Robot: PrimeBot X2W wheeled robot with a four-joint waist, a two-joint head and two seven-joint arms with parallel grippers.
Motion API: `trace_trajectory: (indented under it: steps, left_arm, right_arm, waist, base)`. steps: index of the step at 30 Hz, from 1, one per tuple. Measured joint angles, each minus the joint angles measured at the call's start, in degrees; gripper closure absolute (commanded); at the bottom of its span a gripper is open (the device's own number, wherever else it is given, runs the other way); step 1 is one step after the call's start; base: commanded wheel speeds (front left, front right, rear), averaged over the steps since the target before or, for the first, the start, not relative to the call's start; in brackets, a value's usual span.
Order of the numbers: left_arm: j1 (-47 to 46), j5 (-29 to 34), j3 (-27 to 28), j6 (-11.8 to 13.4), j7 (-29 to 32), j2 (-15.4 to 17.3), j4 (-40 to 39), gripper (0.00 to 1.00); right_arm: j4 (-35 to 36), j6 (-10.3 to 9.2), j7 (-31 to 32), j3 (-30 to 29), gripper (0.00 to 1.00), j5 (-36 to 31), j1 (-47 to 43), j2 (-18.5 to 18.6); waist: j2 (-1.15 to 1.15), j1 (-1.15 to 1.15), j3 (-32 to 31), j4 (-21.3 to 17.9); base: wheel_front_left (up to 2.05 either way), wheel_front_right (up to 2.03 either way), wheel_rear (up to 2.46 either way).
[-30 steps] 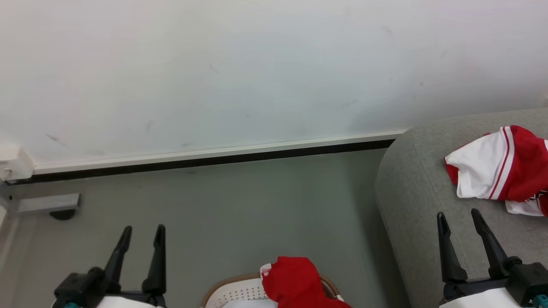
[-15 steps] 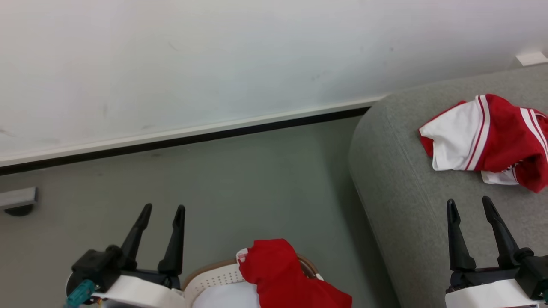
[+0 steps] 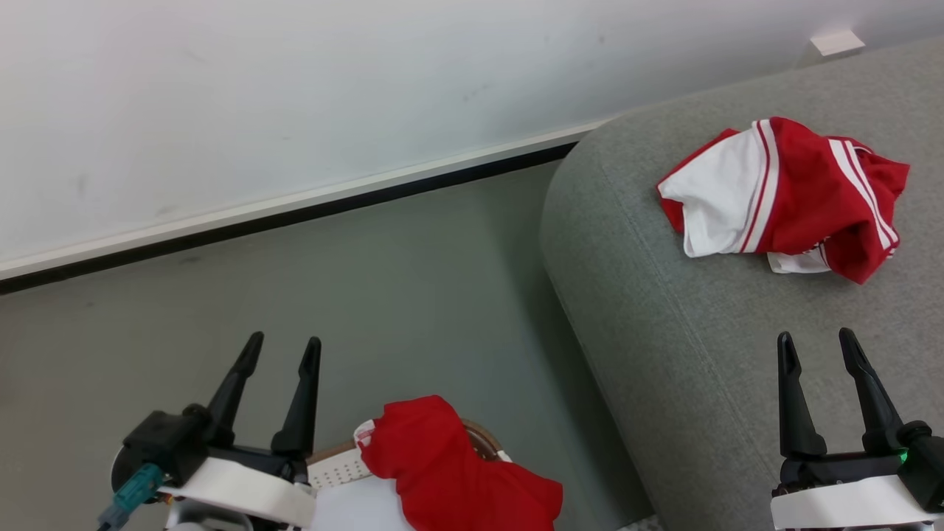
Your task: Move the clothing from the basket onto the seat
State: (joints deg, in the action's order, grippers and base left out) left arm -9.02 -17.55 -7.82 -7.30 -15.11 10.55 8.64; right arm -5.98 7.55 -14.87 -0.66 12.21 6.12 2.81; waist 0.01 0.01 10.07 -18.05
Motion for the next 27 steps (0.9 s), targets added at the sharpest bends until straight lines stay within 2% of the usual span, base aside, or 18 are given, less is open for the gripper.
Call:
trace_trajectory:
  steps: [15,27]
  left_arm:
    - [-2.20,-0.11,-3.58,-0.23,0.00,2.26,0.62,0.00]
    - [-8.83,-1.68,-17.25,-0.24,6.37,6.12,4.47,0.00]
  right_arm:
    - [2.30,0.00,-0.09,-0.10,0.00,1.53,0.54,-0.01]
    - [3.52,0.00,-0.09,-1.45,0.00,1.93,3.96,-0.01]
  waist:
    - [0.00,0.00,4.39,-2.47]
    - [0.00,0.00,11.35,-2.26]
  base:
    - [0.00,0.00,0.00]
    - [0.00,0.00,0.00]
